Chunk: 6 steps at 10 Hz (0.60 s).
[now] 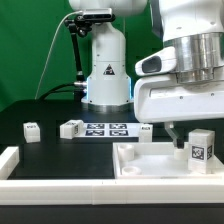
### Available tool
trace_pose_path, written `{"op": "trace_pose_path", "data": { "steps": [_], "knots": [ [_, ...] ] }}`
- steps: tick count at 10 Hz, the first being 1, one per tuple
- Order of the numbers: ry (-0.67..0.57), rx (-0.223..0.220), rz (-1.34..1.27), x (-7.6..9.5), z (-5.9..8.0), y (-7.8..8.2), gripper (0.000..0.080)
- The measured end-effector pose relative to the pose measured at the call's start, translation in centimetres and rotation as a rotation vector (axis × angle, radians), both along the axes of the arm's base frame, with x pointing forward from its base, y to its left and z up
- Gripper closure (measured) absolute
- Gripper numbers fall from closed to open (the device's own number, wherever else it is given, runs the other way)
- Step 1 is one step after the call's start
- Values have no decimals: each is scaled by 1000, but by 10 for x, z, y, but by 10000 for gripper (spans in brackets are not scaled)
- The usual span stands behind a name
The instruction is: Assemble one leg
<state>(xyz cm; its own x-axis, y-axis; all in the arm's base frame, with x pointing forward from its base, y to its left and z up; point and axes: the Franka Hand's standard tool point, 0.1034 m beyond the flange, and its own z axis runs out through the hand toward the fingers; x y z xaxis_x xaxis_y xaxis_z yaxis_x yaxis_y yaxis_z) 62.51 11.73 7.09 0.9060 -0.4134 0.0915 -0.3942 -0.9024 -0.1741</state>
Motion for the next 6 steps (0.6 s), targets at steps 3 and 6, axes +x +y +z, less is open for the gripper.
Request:
{"op": "trace_pose_path", "data": {
  "steps": [3,6],
  "knots": [
    [0,-5,-5,1,0,-5,505],
    [5,2,-49,1,0,-6,505]
  ]
}}
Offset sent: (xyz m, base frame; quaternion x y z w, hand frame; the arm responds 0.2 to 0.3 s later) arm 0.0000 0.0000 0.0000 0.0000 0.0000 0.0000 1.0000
